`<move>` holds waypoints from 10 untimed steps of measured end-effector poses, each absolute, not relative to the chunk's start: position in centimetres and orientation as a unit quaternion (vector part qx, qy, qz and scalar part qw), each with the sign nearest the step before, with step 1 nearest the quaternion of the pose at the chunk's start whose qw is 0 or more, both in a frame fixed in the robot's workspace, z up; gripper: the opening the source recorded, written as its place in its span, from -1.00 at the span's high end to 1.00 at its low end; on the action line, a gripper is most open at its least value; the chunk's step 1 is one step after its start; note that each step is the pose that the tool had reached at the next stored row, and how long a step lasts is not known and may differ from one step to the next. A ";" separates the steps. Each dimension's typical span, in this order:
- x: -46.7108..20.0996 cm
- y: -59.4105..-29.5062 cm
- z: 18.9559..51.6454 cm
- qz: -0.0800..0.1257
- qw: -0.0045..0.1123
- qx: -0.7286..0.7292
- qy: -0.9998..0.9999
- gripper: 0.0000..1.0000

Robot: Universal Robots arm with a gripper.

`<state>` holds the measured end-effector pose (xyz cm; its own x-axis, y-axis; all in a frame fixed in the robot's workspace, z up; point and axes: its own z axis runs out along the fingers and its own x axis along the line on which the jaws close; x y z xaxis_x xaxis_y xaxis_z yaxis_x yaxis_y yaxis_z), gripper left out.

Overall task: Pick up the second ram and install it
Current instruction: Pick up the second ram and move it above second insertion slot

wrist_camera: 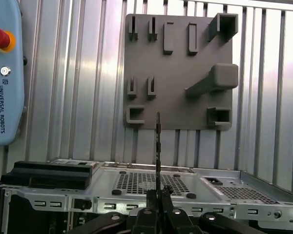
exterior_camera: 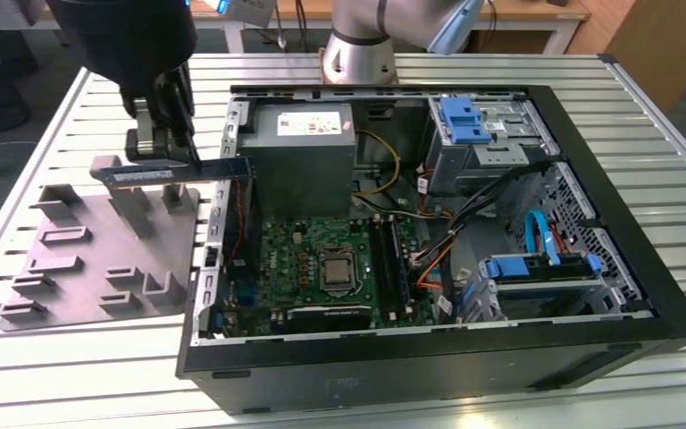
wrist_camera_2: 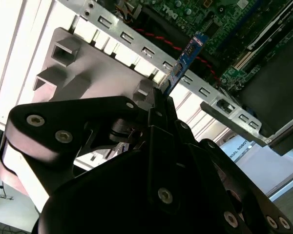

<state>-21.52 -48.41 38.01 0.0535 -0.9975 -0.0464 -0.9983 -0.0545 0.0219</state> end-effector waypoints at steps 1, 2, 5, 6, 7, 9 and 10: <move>-21.2 -48.4 38.0 0.024 0.008 -0.726 0.688 0.73; -20.9 -48.4 38.0 0.024 0.008 -0.726 0.687 0.73; -20.1 -48.4 38.0 0.024 0.008 -0.726 0.687 0.73; -19.8 -48.4 38.0 0.024 0.008 -0.726 0.687 0.73; -19.5 -48.4 38.0 0.024 0.008 -0.726 0.688 0.73; -18.8 -48.4 38.0 0.024 0.008 -0.726 0.687 0.73; -18.5 -48.4 38.0 0.024 0.008 -0.726 0.687 0.73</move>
<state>-18.52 -48.41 38.01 0.0536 -0.9975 -0.0465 -0.9983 -0.0547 0.0221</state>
